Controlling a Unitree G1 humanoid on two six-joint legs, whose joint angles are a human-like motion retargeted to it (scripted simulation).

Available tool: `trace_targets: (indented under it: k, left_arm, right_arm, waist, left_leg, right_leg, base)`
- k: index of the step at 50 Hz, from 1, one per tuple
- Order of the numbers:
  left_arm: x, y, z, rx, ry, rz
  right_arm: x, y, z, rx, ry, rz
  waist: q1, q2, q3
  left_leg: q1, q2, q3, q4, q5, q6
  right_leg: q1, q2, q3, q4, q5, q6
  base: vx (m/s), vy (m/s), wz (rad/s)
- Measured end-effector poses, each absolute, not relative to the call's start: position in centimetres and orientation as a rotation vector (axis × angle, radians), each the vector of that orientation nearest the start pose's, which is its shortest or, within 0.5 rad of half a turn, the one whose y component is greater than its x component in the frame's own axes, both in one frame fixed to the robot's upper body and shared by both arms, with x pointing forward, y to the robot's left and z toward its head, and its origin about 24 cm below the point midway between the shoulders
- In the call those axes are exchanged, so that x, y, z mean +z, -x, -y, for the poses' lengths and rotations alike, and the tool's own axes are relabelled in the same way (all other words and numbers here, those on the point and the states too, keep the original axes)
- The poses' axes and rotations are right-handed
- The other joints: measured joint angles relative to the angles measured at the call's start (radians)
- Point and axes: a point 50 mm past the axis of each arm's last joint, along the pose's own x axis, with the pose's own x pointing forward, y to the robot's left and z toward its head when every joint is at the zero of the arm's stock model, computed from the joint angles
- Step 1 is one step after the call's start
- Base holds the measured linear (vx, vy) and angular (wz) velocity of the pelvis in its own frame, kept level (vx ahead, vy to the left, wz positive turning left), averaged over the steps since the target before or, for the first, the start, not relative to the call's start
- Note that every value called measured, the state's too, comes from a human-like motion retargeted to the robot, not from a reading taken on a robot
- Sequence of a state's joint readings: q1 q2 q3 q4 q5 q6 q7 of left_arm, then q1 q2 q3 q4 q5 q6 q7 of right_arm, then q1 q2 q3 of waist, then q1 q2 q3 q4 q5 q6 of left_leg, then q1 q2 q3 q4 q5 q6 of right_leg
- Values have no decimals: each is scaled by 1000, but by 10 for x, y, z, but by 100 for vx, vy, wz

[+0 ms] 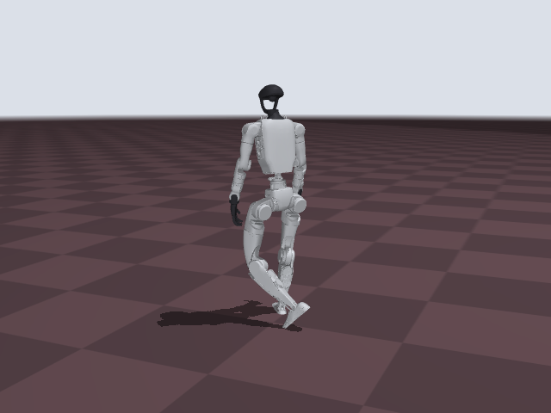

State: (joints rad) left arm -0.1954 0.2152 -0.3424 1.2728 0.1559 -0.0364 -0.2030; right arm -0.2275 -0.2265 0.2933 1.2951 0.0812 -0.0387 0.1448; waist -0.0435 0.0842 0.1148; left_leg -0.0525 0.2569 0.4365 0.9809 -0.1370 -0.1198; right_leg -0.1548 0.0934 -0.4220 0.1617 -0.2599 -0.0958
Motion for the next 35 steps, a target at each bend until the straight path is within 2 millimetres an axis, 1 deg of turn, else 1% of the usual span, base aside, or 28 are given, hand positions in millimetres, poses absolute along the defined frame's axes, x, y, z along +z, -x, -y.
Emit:
trace_targets:
  k: [4,8,12,17,23,28,32,35]
  left_arm:
    - [-148,-157,-196,-429,-471,-1102]
    - [-148,-157,-196,-431,-474,-1102]
    - [-149,-153,-197,-441,-475,-1114]
    - [-152,-143,-197,-460,-472,-1140]
    - [-156,-130,-199,-486,-470,-1173]
    - [-159,-122,-200,-496,-466,-1188]
    - [-160,-118,-200,-498,-461,-1193]
    - [-159,-119,-200,-493,-461,-1185]
  right_arm:
    - [-143,-167,210,193,272,-1075]
    - [-143,-165,215,184,274,-1085]
    - [-144,-160,217,183,274,-1103]
    - [-147,-151,219,188,272,-1131]
    - [-151,-141,220,197,268,-1162]
    - [-153,-133,222,202,266,-1183]
    - [-154,-128,224,201,267,-1198]
    - [-155,-125,226,199,271,-1207]
  waist:
    - [23,12,7]
    - [46,18,17]
    - [68,21,30]
    - [92,21,49]
    - [120,22,73]
    - [140,16,91]
    - [153,8,101]
    - [157,-1,105]
  left_leg:
    - [-39,65,-13,107,2,15]
    - [-71,111,-28,173,-17,39]
    - [-101,136,-47,201,-54,65]
    - [-143,137,-76,188,-114,94]
    - [-209,97,-122,118,-175,112]
    - [-270,32,-155,12,-204,115]
    - [-314,-35,-176,-108,-185,103]
    - [-340,-90,-188,-221,-145,89]
  right_leg:
    - [38,27,15,-20,-6,-5]
    - [72,40,35,-26,-17,-7]
    - [101,44,57,-20,-33,-5]
    - [132,39,88,-4,-57,2]
    - [161,26,130,21,-86,10]
    - [177,5,163,43,-113,18]
    - [184,-18,187,57,-132,26]
    - [188,-40,203,66,-145,33]
  base:
    - [17,-1,-13]
    - [16,-1,-15]
    - [15,-1,-18]
    - [15,-1,-22]
    - [14,-1,-27]
    - [14,-1,-28]
    - [14,0,-27]
    - [13,0,-23]
